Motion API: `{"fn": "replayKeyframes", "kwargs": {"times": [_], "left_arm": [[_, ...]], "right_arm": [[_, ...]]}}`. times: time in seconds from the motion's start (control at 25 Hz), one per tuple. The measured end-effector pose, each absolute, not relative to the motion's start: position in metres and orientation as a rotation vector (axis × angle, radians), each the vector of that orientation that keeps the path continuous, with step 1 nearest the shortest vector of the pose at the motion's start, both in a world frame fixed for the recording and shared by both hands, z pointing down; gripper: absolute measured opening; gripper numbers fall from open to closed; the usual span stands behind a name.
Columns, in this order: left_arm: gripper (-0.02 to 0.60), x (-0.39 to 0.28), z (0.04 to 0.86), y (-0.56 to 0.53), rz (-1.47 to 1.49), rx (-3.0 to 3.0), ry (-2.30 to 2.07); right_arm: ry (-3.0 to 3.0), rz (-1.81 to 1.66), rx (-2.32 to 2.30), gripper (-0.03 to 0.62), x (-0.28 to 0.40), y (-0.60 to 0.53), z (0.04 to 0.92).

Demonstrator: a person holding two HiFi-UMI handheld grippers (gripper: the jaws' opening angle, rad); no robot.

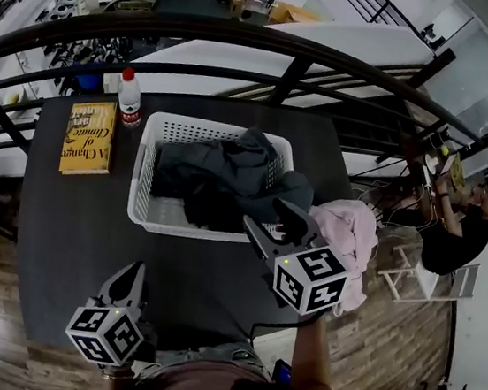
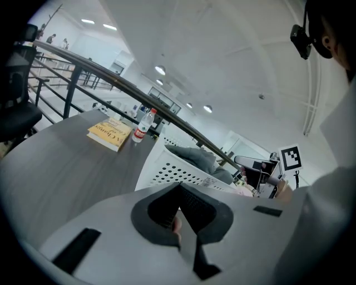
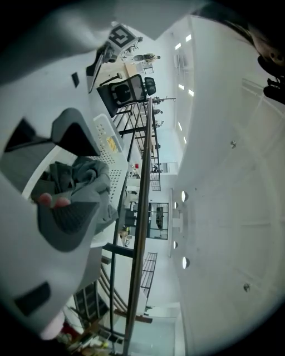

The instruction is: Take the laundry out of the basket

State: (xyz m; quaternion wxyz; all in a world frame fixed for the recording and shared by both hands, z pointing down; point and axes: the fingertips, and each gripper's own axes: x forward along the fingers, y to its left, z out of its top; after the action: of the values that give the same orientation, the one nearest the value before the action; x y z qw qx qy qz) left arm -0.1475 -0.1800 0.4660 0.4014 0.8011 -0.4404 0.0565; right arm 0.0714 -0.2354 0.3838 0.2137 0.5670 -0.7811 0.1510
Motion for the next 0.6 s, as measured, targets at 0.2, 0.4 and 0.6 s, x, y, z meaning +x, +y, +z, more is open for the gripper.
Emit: {"fn": "replayKeyframes", "kwargs": {"times": [0.2,0.4,0.6], "left_arm": [[-0.011,-0.146,0.478,-0.188,0.146,1.976,-1.150],[-0.011,-0.146,0.488,-0.193,0.155,1.934,-1.176],[-0.011,-0.145,0.498,-0.197,0.163,1.898,-1.189]], "right_arm": [[-2.159,0.440,1.518,0.296,0.079,-0.260,0.396],[-2.141,0.485,1.483,0.334,0.087,-0.280,0.409],[-2.097,0.526,1.441,0.364,0.093,-0.298,0.427]]}}
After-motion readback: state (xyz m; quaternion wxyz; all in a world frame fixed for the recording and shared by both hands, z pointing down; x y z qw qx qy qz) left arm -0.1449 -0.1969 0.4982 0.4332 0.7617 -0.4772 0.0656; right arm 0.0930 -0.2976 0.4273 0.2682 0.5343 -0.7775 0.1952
